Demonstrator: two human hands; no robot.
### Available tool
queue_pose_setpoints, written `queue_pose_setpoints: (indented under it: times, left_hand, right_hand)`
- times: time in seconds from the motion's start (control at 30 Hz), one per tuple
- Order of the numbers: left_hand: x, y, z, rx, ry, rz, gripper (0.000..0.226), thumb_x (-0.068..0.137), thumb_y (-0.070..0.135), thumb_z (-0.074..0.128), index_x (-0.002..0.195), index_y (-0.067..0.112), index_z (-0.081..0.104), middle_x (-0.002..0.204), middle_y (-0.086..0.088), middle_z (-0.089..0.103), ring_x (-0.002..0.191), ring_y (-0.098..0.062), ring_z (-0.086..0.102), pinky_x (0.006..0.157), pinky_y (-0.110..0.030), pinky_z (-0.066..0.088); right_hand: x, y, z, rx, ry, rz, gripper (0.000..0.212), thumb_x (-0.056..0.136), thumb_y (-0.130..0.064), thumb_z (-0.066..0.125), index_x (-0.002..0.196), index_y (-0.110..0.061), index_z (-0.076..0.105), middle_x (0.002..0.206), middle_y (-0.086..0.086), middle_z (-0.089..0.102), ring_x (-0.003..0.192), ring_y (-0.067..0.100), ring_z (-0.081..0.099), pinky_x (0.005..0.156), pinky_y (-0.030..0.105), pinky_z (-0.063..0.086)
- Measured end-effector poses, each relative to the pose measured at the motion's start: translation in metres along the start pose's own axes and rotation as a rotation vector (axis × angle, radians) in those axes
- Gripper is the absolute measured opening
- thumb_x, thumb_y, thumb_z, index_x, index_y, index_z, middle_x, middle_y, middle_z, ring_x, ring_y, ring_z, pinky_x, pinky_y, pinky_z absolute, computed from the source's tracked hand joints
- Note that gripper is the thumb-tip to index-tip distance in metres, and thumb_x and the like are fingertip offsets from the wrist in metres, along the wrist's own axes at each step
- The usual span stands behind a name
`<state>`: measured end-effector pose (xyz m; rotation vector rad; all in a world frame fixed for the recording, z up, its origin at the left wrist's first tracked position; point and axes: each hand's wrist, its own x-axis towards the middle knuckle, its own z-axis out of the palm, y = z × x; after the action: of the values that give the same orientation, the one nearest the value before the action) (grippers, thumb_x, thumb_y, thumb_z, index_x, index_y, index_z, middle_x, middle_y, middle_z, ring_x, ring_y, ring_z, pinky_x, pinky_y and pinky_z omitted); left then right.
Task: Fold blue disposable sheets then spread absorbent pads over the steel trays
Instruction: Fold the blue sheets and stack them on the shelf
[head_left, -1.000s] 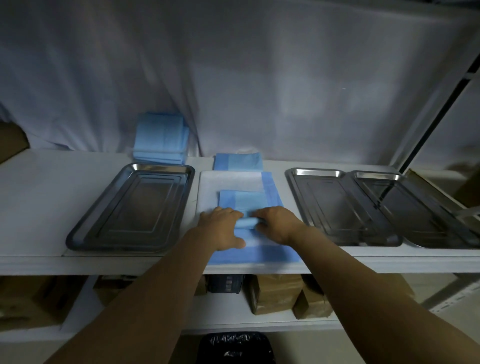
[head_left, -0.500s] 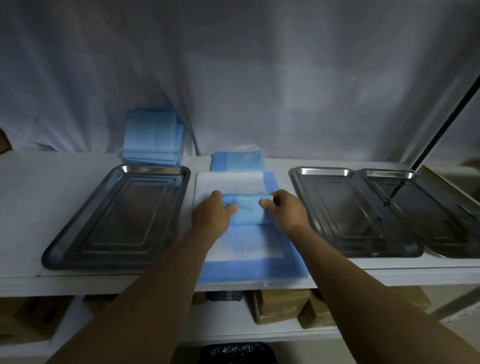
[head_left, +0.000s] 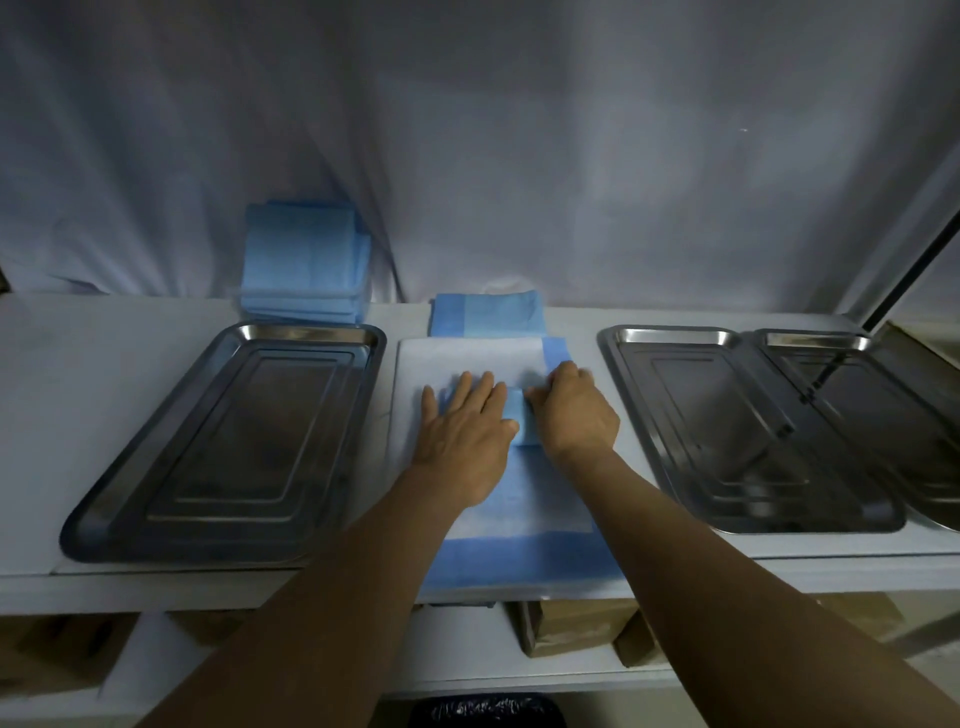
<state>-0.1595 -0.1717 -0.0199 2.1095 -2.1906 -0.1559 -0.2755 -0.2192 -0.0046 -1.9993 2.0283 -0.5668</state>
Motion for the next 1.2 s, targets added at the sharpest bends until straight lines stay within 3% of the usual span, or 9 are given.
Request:
queue_pose_setpoints:
  times: [0.13,0.3,0.4,0.47,0.57,0.73,0.9,1.03,1.2]
  left_hand:
    - [0.002,-0.006,-0.003,-0.037,-0.061,-0.008,0.052,0.102,0.036,0.012,0.152,0.023,0.003,0.16,0.006,-0.006,0.148,-0.015,-0.009,0.117,-0.054,-0.005]
    - [0.005,-0.008,-0.004,-0.119,-0.134,-0.02,0.055,0.101,0.04,0.011,0.151,0.023,-0.003,0.16,0.005,-0.01,0.147,-0.013,-0.01,0.117,-0.052,-0.007]
    - [0.007,-0.008,-0.008,-0.188,-0.158,-0.053,0.055,0.102,0.038,0.012,0.152,0.021,-0.001,0.16,0.004,-0.009,0.147,-0.011,-0.009,0.118,-0.05,-0.005]
    - [0.007,-0.009,-0.008,-0.227,-0.162,-0.063,0.054,0.102,0.035,0.013,0.152,0.021,0.0,0.16,0.004,-0.009,0.147,-0.01,-0.009,0.119,-0.049,-0.005]
    - [0.004,-0.01,-0.005,-0.228,-0.152,-0.053,0.054,0.102,0.035,0.013,0.152,0.021,-0.002,0.16,0.005,-0.011,0.147,-0.01,-0.011,0.118,-0.049,-0.007]
    - [0.001,-0.01,-0.003,-0.217,-0.118,-0.044,0.055,0.102,0.037,0.013,0.151,0.022,-0.005,0.159,0.004,-0.012,0.147,-0.012,-0.012,0.119,-0.047,-0.007]
    - [0.005,-0.012,-0.007,-0.28,-0.103,-0.037,0.052,0.103,0.033,0.015,0.152,0.018,0.005,0.161,0.0,-0.002,0.148,-0.015,-0.003,0.12,-0.044,-0.001]
    - [0.014,-0.019,-0.012,-0.606,0.124,-0.146,0.044,0.101,0.028,0.032,0.143,0.016,0.038,0.151,-0.006,0.036,0.14,-0.021,0.031,0.116,-0.034,0.023]
    - [0.041,-0.023,-0.038,-1.087,0.443,-0.374,0.039,0.088,0.02,0.061,0.124,0.014,0.046,0.114,-0.009,0.056,0.109,-0.028,0.054,0.088,-0.033,0.044]
  right_hand:
    - [-0.008,0.006,0.008,0.004,-0.035,-0.429,0.042,0.101,-0.029,0.035,0.14,-0.015,0.043,0.149,0.005,0.036,0.139,0.022,0.029,0.112,0.04,0.023]
    - [-0.01,0.023,0.01,-0.048,-0.354,-0.351,0.055,0.103,-0.039,0.011,0.153,-0.019,0.004,0.16,-0.005,-0.004,0.147,0.01,-0.008,0.119,0.037,-0.008]
    - [-0.008,0.016,0.006,-0.036,-0.386,-0.33,0.053,0.103,-0.036,0.012,0.153,-0.017,0.009,0.16,-0.002,0.001,0.148,0.013,-0.002,0.12,0.039,-0.003]
    - [-0.007,0.012,0.0,-0.046,-0.277,-0.3,0.047,0.103,-0.031,0.021,0.146,-0.014,0.033,0.155,0.007,0.026,0.144,0.022,0.021,0.116,0.039,0.018]
    - [-0.003,0.01,-0.013,-0.036,-0.027,-0.056,0.035,0.098,-0.032,0.039,0.118,-0.011,0.06,0.121,0.011,0.059,0.114,0.031,0.052,0.087,0.034,0.043]
    - [0.008,0.005,-0.018,0.162,-0.338,0.248,0.06,0.086,-0.061,0.049,0.107,-0.006,0.058,0.109,0.013,0.061,0.101,0.03,0.06,0.092,0.038,0.048]
    - [0.011,-0.001,-0.017,0.533,-0.281,0.289,0.044,0.079,-0.046,0.07,0.094,-0.007,0.056,0.096,0.008,0.057,0.091,0.026,0.058,0.079,0.033,0.048]
    - [0.016,-0.013,-0.021,0.793,-0.246,0.273,0.033,0.078,-0.029,0.075,0.071,-0.014,0.047,0.076,0.003,0.056,0.064,0.016,0.055,0.053,0.025,0.045]
    - [0.038,-0.024,-0.024,1.16,-0.118,0.241,0.037,0.081,-0.016,0.074,0.077,-0.02,0.037,0.087,0.004,0.051,0.07,0.015,0.052,0.057,0.029,0.048]
